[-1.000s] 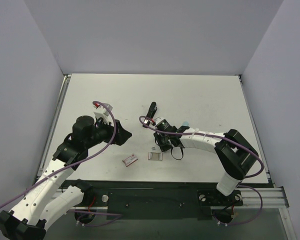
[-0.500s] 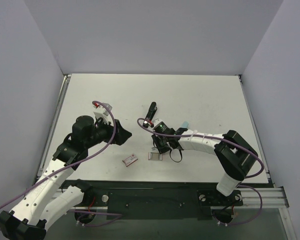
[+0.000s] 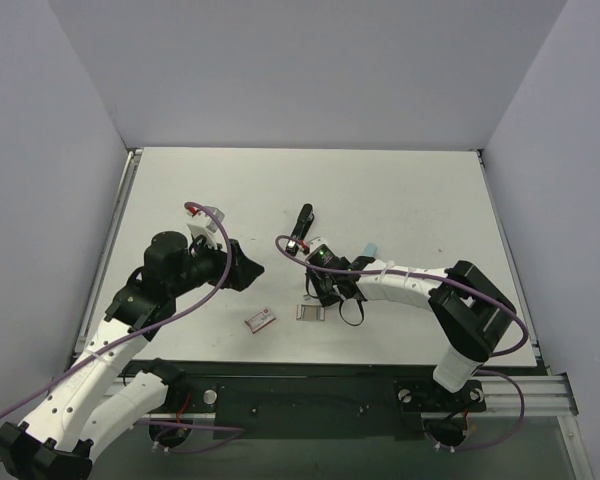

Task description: Unload the staples from the stapler

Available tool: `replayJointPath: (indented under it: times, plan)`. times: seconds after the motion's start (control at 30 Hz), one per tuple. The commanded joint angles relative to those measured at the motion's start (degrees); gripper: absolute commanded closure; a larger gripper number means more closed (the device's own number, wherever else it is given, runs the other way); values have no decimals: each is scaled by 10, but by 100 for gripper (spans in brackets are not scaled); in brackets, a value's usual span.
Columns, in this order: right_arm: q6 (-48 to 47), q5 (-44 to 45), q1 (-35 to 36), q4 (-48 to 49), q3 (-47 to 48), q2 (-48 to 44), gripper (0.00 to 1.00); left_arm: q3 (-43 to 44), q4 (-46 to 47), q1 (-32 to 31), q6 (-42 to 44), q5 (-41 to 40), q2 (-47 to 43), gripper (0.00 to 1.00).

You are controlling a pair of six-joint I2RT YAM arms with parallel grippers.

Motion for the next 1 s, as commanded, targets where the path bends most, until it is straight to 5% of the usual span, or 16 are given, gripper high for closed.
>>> replayJointPath:
  times: [0.0,0.47,0.97]
  plan:
    - [13,14,8,-72,-9,2,87,-4,30,3,-5,7,-8,15]
    - [67,102,43,-117,15,-93,94,-5,32,3,-6,12,-14,15]
    - [263,167,129,-115,21,-92,92,-9,33,3,-12,8,-32,15]
